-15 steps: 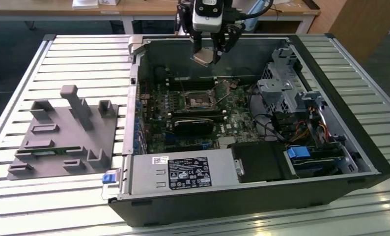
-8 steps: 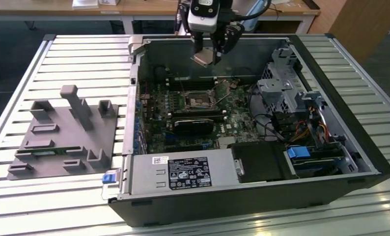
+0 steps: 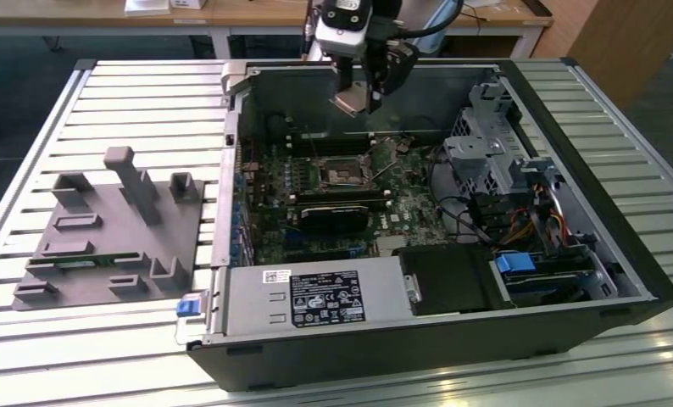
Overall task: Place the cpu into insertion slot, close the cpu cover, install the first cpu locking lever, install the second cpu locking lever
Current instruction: 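Place the cpu into insertion slot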
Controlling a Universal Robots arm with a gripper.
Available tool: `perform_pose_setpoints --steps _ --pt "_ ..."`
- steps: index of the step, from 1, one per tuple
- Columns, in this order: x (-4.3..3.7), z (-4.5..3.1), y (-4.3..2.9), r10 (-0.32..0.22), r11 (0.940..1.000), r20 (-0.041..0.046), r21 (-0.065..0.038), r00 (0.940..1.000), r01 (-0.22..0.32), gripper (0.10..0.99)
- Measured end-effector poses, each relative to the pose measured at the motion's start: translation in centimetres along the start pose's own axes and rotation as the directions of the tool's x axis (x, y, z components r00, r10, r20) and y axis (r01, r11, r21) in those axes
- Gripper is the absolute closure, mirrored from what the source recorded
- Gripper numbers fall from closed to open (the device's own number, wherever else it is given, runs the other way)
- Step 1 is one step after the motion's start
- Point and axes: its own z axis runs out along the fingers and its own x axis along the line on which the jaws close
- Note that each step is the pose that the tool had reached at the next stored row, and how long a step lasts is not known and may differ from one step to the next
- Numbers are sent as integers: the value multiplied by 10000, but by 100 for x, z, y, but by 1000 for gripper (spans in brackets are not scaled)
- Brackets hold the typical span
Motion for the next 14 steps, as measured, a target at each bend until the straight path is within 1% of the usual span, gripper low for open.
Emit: perform_pose_setpoints --steps 7,14 --pt "0 13 -1 659 9978 59 -15 9978 -659 545" --pt "-1 30 -3 1279 9918 109 -25 9917 -1279 545"
